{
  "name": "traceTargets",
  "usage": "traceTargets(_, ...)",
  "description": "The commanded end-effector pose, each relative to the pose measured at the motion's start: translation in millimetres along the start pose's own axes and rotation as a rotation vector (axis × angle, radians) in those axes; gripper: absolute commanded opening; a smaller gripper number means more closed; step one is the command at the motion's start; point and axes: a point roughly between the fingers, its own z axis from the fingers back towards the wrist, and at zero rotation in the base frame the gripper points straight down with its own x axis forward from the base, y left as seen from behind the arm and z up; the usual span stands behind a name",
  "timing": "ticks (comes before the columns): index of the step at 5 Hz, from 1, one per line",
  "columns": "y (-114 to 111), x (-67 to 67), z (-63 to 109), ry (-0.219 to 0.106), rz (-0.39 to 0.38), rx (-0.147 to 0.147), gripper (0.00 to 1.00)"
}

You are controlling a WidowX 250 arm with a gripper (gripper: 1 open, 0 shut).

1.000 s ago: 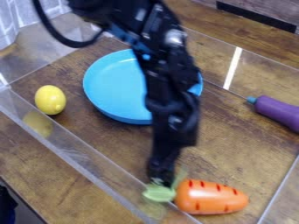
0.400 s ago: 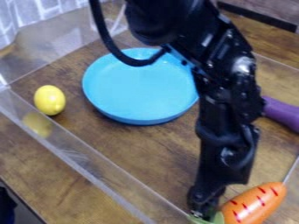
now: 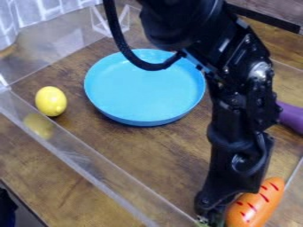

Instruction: Move the carrot to the right side

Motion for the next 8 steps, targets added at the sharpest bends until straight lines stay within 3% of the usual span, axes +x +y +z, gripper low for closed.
traceTargets(1,3,9.2,3.0,0.007,0.003,-0.003,1.00)
traceTargets(2,9,12.7,2.6,0.015,0.038,-0.004,1.00)
traceTargets(5,-7,27.8,-0.5,0.044,0.065,-0.019,1.00)
traceTargets(8,14,25.9,-1.5,0.070,0.059,-0.036,1.00)
